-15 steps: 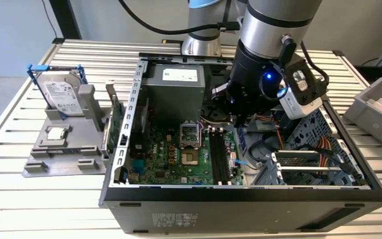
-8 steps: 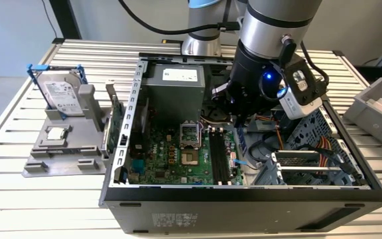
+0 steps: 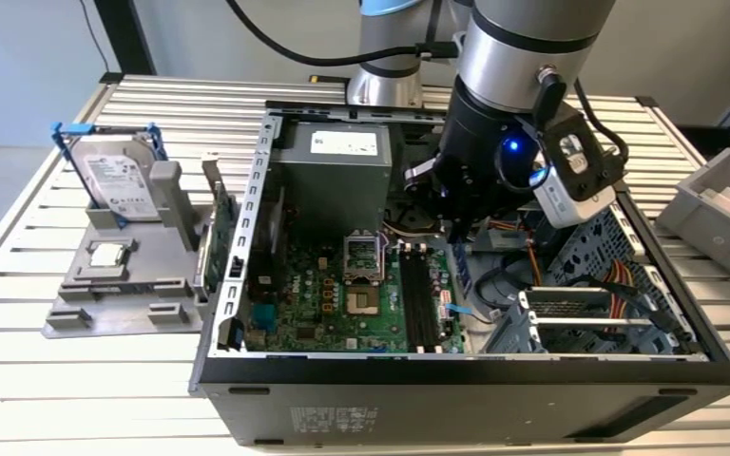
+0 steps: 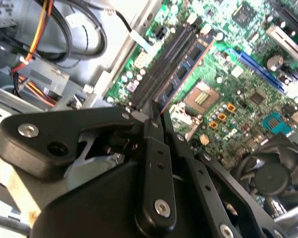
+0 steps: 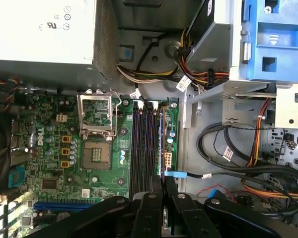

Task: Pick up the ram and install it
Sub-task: 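Insert the ram into the slot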

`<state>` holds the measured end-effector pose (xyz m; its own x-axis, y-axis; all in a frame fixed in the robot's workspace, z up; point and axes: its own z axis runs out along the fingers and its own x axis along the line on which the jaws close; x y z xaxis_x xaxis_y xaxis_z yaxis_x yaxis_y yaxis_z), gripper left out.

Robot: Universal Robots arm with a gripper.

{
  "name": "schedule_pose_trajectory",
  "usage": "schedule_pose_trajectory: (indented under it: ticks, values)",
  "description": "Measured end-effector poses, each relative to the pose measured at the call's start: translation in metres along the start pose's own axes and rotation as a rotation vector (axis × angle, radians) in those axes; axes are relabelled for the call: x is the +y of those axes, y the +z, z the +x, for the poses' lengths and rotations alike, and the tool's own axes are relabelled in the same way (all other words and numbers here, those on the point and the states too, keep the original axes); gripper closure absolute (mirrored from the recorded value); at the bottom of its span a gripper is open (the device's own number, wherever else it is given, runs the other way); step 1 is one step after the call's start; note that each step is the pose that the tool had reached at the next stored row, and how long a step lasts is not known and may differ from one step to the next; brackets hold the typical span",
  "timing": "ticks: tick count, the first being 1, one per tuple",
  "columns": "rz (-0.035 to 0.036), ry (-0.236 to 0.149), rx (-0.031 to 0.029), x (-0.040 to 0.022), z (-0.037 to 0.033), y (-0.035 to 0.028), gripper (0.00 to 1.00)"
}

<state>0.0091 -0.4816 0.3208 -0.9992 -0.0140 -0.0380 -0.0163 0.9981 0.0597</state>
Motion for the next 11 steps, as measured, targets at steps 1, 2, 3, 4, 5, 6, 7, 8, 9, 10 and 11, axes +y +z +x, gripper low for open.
schedule_pose_trajectory:
  ticks: [1,2,3,4,5,6,7,8,9,10,11]
  values:
    - [-0.0001,0.0,0.0,0.0,0.0,0.0,1.0]
    - [-0.0002,0.0,0.0,0.0,0.0,0.0001,1.0]
    - [-0.0001,0.0,0.0,0.0,0.0,0.0001,1.0]
    - [-0.0001,0.0,0.0,0.0,0.0,0.0001,1.0]
    - [-0.0001,0.0,0.0,0.0,0.0,0.0001,1.0]
    - [-0.0001,0.0,0.0,0.0,0.0,0.0001,1.0]
    - [-0.0001,0.0,0.0,0.0,0.0,0.0001,1.0]
    - [-0.0001,0.0,0.0,0.0,0.0,0.0001,1.0]
    - [-0.0001,0.0,0.0,0.0,0.0,0.0001,1.0]
    - [-0.0001,0.0,0.0,0.0,0.0,0.0001,1.0]
    - [-0.0001,0.0,0.0,0.0,0.0,0.0002,1.0]
